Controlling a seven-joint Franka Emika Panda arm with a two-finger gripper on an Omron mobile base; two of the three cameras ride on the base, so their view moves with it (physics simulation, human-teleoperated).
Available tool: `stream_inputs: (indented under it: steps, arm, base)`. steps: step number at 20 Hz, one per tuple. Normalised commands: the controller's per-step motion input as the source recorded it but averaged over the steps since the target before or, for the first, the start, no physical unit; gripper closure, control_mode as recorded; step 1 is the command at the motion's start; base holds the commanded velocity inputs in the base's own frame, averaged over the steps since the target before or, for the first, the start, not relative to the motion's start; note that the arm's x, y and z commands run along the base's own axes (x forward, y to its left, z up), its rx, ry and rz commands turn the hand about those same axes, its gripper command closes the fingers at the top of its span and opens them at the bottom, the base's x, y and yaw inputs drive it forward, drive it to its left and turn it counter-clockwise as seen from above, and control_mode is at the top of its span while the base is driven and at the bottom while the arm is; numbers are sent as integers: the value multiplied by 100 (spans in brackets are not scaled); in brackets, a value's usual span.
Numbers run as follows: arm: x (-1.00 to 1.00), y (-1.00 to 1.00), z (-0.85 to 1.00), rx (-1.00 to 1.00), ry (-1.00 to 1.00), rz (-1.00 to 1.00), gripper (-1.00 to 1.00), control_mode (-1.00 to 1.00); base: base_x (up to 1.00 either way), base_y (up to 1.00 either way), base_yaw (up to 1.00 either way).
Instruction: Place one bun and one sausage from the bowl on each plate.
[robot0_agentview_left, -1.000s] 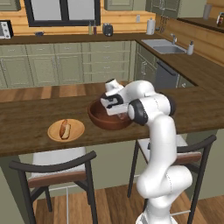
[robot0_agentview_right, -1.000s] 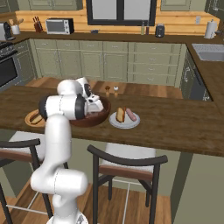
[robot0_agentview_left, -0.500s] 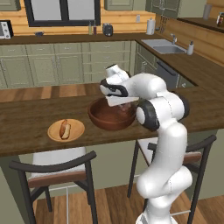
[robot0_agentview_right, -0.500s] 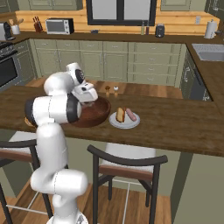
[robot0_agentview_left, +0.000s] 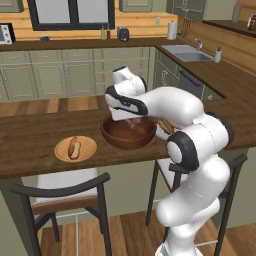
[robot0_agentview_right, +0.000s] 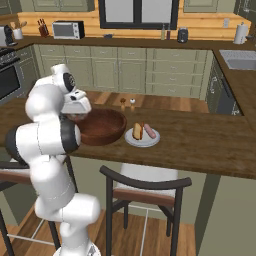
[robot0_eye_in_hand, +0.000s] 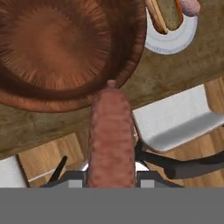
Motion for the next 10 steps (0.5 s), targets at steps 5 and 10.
stream_inputs:
  steps: [5,10]
  arm:
    - [-26,65,14,19,-7,16,100,-100]
    - [0,77,-3,15,0,27,100,-100]
  base:
    - [0,0,0]
    - [0,0,0]
